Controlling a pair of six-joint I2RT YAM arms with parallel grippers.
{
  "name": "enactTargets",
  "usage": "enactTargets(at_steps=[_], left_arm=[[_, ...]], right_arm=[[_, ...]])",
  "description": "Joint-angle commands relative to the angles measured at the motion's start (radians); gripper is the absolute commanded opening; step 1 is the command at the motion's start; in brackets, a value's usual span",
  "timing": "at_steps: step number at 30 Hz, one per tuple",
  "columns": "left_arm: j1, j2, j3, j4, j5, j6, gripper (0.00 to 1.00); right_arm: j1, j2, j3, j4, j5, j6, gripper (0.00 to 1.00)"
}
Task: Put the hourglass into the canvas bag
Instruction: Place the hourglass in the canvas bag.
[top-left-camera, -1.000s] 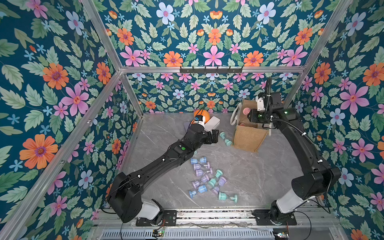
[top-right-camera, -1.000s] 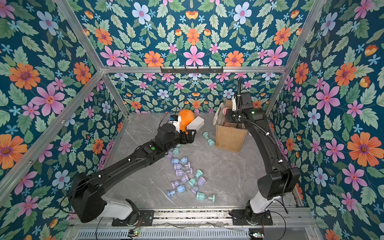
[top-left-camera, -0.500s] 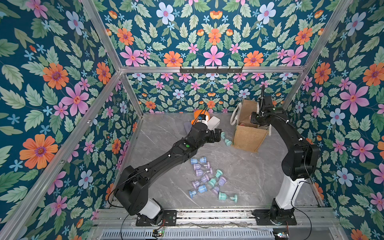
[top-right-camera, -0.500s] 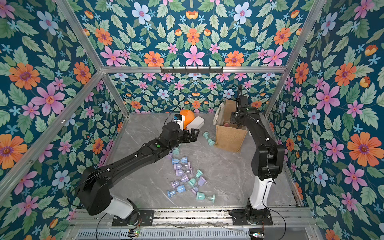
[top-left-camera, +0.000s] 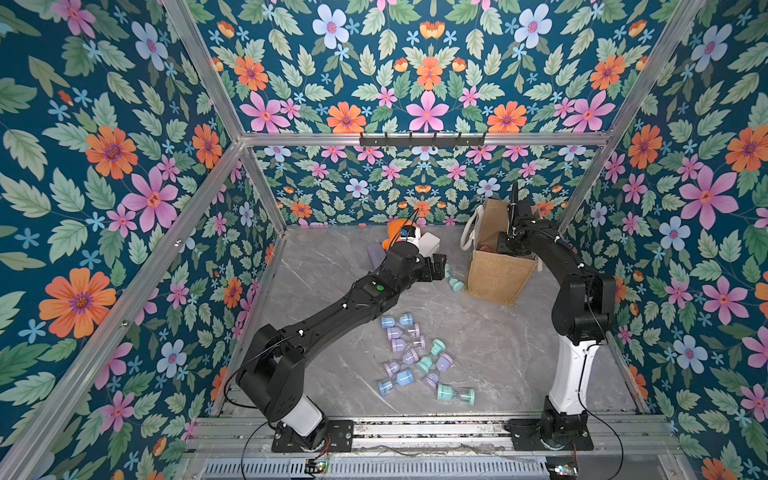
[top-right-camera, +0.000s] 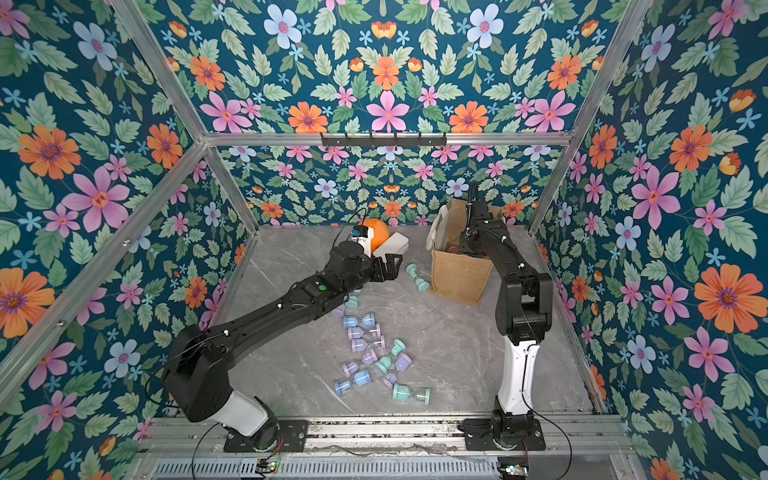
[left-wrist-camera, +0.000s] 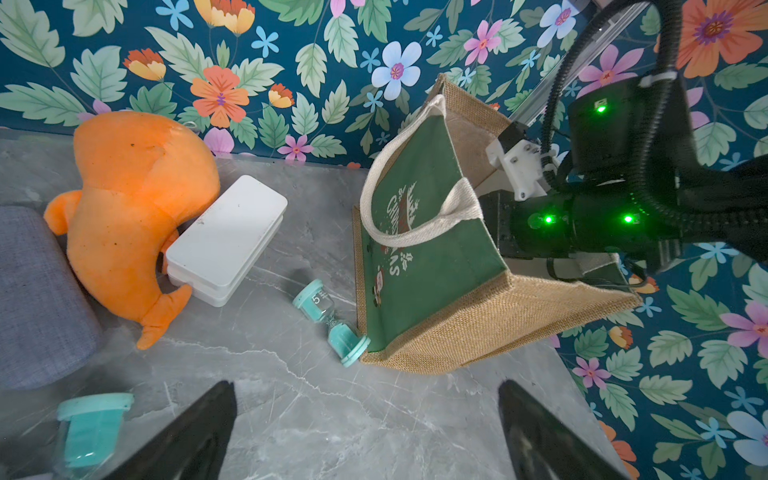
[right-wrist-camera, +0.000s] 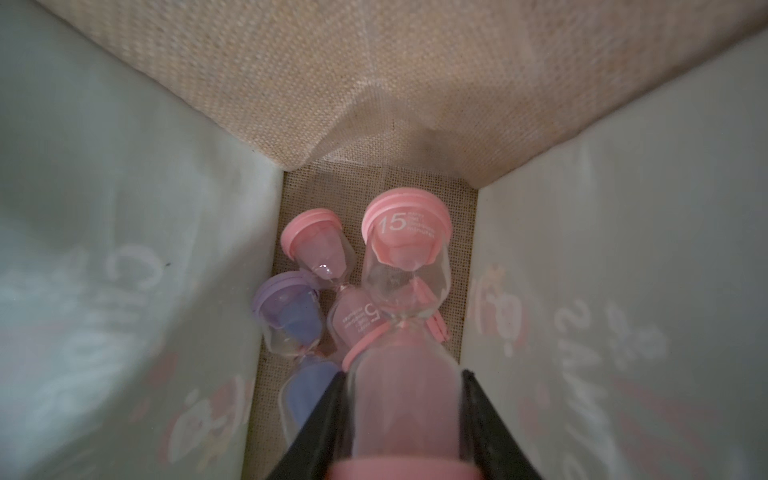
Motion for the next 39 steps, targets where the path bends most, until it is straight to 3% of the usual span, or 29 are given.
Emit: enactTargets(at_steps=[1,13,19,28,39], left_arm=[[0.001,-0.005,0.0,0.012,0.001,0.003,1.0],[0.004,-0.017,-0.001,0.01,-0.003,0.001,1.0],[0.005,-0.032,-0.008,0.008,-0.003,-0.004,1.0],[0.005,-0.063,-0.028,0.013,-0.012,-0.007,1.0],[0.004,-0.195,-0.139,0.006,-0.036,-0.02,1.0]], right_arm=[[0.001,0.013,-0.007,0.022,0.01,-0.009,0.4],[0.0,-0.013,-0.129,0.076,-0.03,0.023,0.47],[0.001,-0.045,-0.132,0.066,-0.055,0.03,0.58],[0.001,-0.168,-0.106,0.011,-0.144,0.058,0.74],[0.019,-0.361,-0.104,-0.049,-0.309,0.124,0.78]])
